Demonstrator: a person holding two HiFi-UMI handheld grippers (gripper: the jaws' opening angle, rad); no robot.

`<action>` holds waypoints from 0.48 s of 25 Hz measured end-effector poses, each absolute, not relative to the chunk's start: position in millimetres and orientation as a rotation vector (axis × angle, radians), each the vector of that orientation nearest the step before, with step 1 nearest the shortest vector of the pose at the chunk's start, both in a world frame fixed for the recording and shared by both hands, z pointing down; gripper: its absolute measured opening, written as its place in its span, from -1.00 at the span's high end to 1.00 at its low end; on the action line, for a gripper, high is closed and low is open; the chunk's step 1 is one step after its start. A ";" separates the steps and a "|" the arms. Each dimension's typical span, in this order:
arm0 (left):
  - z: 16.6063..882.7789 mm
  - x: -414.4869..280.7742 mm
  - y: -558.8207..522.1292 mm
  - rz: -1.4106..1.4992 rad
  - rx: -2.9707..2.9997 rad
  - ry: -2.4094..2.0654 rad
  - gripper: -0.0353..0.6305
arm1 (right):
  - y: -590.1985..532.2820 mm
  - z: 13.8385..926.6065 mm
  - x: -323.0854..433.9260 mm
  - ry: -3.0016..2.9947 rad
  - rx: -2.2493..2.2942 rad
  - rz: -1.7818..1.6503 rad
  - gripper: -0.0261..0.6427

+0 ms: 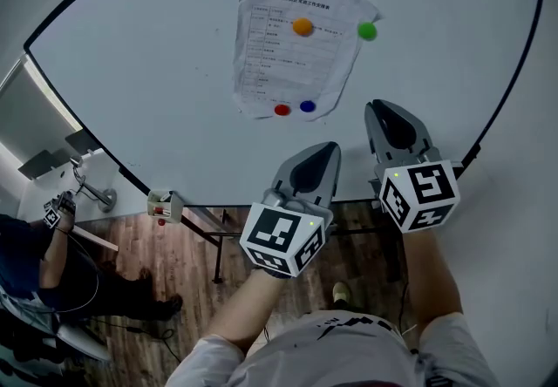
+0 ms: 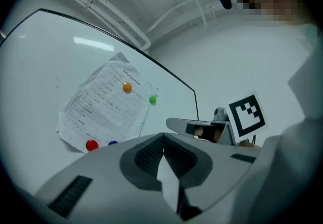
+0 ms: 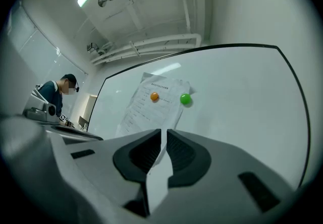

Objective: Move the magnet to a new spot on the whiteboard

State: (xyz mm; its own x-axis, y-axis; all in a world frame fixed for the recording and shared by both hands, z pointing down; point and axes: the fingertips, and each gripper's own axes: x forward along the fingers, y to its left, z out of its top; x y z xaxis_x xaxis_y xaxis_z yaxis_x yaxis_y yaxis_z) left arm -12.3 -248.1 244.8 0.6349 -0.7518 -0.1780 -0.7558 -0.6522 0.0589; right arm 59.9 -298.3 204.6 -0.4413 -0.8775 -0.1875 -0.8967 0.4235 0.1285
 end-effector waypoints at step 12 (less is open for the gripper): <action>268.8 -20.5 -226.1 0.262 -2.842 1.318 0.86 | -257.9 261.2 36.5 2.601 -1.490 0.074 0.86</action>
